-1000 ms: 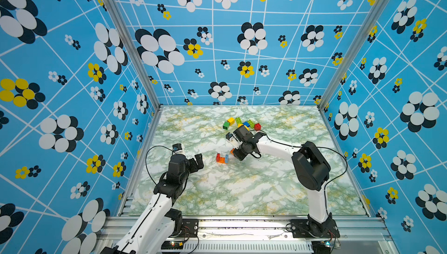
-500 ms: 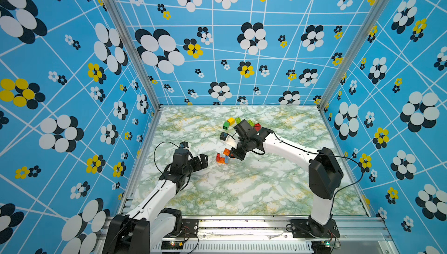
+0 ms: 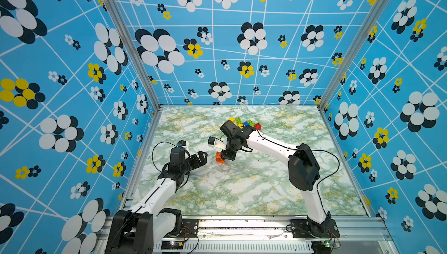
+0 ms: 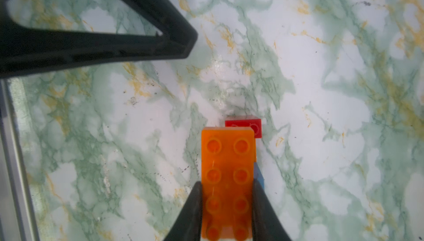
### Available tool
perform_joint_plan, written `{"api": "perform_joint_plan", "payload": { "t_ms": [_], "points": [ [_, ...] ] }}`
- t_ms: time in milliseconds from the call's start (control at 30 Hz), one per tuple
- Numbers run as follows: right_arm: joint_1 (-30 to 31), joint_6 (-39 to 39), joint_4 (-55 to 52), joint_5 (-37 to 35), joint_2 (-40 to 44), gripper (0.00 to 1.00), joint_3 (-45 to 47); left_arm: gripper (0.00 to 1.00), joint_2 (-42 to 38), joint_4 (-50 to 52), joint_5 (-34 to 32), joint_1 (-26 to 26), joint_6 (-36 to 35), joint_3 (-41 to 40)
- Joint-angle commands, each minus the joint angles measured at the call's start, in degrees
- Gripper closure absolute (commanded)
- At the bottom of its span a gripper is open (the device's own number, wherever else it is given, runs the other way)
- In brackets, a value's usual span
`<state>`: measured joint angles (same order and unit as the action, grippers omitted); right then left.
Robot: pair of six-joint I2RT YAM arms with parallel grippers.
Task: Assemble the letter p with lego
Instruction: Assemble the lego brick with the lego brick.
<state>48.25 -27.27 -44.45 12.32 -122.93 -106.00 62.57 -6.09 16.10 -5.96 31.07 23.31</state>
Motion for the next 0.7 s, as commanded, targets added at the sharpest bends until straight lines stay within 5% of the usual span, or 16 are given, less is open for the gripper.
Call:
{"api": "perform_joint_plan", "payload": {
  "t_ms": [0, 667],
  "points": [
    [0.2, -1.2, -4.6, -2.9, -1.3, 0.85, -3.2, 0.00, -0.5, -0.9, 0.9, 0.6, 0.6, -0.5],
    [1.2, -0.9, -9.9, -5.9, -9.4, 0.84, -11.0, 0.00, -0.5, -0.9, 0.9, 0.8, 0.7, -0.5]
  ]
}}
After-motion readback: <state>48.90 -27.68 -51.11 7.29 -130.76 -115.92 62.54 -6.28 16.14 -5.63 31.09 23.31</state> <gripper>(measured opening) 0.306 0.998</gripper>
